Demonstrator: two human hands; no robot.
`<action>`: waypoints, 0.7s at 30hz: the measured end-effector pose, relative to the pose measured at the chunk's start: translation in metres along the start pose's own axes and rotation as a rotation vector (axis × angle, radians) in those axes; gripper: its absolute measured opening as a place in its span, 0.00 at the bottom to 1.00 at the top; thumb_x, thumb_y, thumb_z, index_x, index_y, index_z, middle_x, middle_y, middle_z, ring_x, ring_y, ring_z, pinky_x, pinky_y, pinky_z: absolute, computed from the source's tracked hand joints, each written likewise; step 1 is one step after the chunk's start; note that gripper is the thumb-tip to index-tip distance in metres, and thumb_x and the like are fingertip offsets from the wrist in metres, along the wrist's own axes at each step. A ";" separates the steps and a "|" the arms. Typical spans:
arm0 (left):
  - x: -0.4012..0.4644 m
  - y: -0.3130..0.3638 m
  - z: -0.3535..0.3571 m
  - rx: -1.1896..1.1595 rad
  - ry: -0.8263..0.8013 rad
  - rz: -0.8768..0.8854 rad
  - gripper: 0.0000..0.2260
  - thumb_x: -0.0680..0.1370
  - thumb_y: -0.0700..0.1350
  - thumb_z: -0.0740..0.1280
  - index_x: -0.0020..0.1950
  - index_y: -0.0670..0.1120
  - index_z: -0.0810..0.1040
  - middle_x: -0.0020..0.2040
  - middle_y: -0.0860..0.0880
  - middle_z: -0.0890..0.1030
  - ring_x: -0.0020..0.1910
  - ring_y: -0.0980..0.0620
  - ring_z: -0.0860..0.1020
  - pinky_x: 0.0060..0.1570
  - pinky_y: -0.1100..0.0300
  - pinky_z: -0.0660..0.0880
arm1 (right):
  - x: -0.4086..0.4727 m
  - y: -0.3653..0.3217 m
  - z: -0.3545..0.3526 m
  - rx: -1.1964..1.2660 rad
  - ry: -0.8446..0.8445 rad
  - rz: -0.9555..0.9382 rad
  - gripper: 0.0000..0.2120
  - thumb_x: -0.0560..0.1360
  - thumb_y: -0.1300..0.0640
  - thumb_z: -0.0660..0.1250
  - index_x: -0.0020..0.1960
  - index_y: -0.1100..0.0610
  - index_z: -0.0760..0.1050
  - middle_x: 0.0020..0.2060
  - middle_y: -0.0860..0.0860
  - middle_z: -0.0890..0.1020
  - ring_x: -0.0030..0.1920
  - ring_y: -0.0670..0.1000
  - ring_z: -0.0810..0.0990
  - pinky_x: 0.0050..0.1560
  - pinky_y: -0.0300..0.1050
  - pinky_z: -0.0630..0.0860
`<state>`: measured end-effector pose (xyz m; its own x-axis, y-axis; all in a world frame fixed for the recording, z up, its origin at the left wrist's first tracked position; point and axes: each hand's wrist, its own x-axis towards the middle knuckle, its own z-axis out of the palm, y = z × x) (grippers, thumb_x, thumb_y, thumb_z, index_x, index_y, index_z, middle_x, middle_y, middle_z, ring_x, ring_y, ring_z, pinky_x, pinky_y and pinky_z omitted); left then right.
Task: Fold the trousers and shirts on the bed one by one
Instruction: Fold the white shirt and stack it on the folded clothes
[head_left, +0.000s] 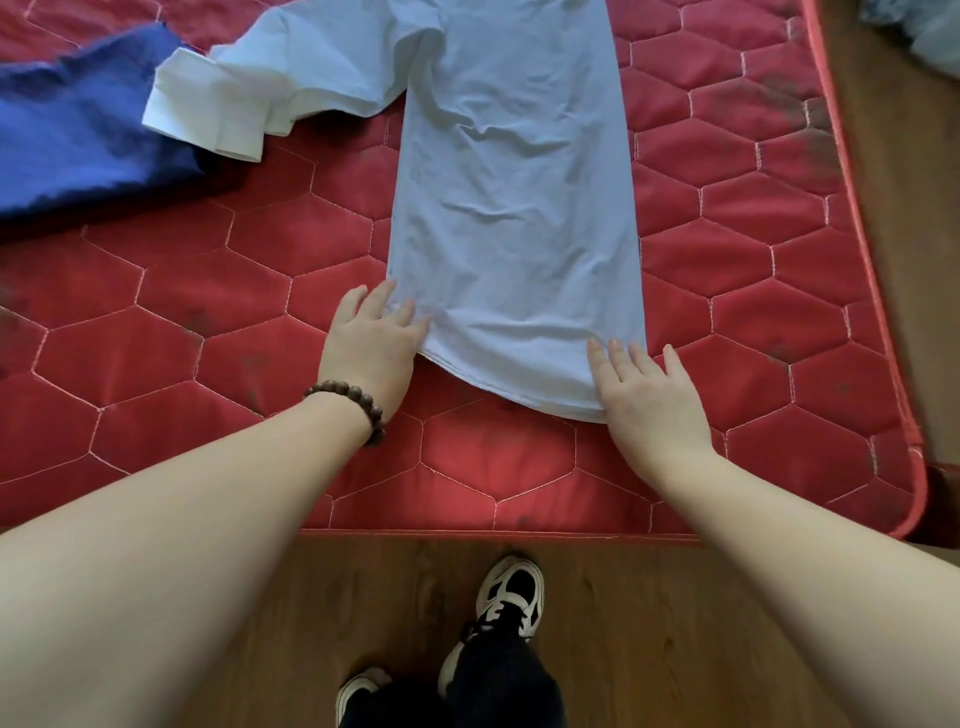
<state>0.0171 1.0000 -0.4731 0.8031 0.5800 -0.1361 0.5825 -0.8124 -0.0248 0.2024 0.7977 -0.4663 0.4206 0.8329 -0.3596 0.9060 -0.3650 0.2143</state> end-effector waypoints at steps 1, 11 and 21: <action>-0.001 -0.002 0.003 0.012 -0.031 0.019 0.20 0.81 0.38 0.53 0.72 0.49 0.67 0.74 0.48 0.67 0.76 0.46 0.55 0.72 0.51 0.46 | 0.001 0.001 0.000 0.012 0.003 -0.002 0.27 0.81 0.63 0.47 0.78 0.58 0.44 0.76 0.58 0.58 0.75 0.57 0.59 0.73 0.55 0.57; -0.041 0.005 0.010 -0.071 -0.122 0.072 0.23 0.81 0.34 0.50 0.77 0.45 0.57 0.77 0.47 0.59 0.77 0.49 0.53 0.73 0.58 0.46 | -0.037 -0.011 0.002 0.051 -0.095 -0.004 0.32 0.79 0.44 0.52 0.78 0.48 0.41 0.78 0.56 0.50 0.77 0.58 0.48 0.73 0.64 0.46; -0.084 0.015 0.011 -0.018 -0.160 0.124 0.24 0.81 0.35 0.47 0.78 0.46 0.53 0.78 0.47 0.57 0.77 0.49 0.53 0.74 0.54 0.47 | -0.076 -0.021 0.015 -0.026 -0.081 -0.042 0.30 0.74 0.65 0.35 0.77 0.62 0.35 0.78 0.56 0.46 0.78 0.55 0.44 0.74 0.64 0.42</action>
<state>-0.0430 0.9384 -0.4729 0.8397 0.4572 -0.2931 0.4833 -0.8752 0.0192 0.1522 0.7357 -0.4565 0.3858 0.8104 -0.4409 0.9218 -0.3188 0.2206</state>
